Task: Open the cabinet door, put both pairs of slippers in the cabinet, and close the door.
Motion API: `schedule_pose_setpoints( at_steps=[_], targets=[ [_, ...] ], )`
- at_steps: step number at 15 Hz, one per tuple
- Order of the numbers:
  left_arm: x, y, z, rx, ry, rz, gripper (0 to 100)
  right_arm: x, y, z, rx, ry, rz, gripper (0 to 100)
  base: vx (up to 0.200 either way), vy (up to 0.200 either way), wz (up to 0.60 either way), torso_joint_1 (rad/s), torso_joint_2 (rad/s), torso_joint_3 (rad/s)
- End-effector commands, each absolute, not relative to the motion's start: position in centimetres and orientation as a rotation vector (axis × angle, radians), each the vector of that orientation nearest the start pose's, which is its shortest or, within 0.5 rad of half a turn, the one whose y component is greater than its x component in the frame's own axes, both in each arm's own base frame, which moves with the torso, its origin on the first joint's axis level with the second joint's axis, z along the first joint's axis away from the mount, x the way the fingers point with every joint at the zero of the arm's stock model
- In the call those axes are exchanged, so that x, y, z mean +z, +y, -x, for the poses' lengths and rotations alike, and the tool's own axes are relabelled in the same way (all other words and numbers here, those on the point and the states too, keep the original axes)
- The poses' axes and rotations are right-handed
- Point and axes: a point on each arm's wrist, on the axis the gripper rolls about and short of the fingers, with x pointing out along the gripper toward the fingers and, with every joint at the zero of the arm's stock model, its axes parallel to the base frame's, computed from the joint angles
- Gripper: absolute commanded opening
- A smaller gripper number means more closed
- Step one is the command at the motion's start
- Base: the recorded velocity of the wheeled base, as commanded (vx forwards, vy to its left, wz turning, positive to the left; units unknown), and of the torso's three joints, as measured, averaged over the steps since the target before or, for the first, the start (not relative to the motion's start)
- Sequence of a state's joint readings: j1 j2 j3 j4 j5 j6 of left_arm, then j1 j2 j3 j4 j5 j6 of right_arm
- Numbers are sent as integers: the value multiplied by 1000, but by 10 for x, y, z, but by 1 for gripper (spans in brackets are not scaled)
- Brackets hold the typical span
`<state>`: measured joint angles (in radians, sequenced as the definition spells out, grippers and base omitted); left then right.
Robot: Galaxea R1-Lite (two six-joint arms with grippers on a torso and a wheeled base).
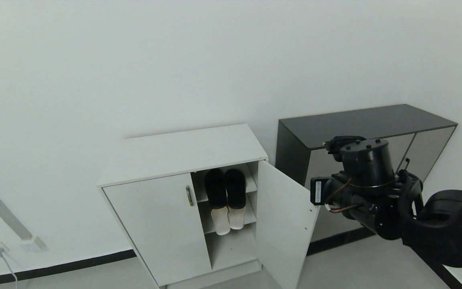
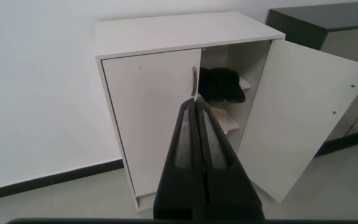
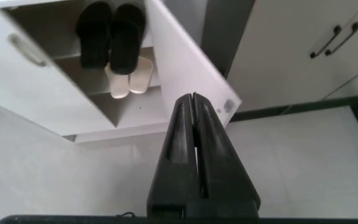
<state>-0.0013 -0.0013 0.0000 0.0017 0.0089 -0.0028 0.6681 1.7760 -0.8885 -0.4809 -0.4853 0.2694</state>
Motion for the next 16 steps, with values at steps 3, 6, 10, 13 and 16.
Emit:
schedule_pose_setpoints(
  at_steps=[3, 6, 10, 13, 16],
  targets=[
    [75, 0, 23, 8, 2, 3, 0, 146, 175, -301, 79, 385, -68, 0, 0, 0, 0, 0, 0, 0],
    [75, 0, 23, 9, 2, 3, 0, 134, 171, -322, 81, 401, -81, 0, 0, 0, 0, 0, 0, 0],
    [75, 0, 23, 9, 2, 3, 0, 115, 162, -354, 58, 427, -95, 0, 0, 0, 0, 0, 0, 0],
    [75, 0, 23, 9, 2, 3, 0, 104, 156, -368, 30, 439, -97, 0, 0, 0, 0, 0, 0, 0],
    [75, 0, 23, 8, 2, 3, 0, 93, 153, -375, 38, 464, -99, 0, 0, 0, 0, 0, 0, 0]
  ],
)
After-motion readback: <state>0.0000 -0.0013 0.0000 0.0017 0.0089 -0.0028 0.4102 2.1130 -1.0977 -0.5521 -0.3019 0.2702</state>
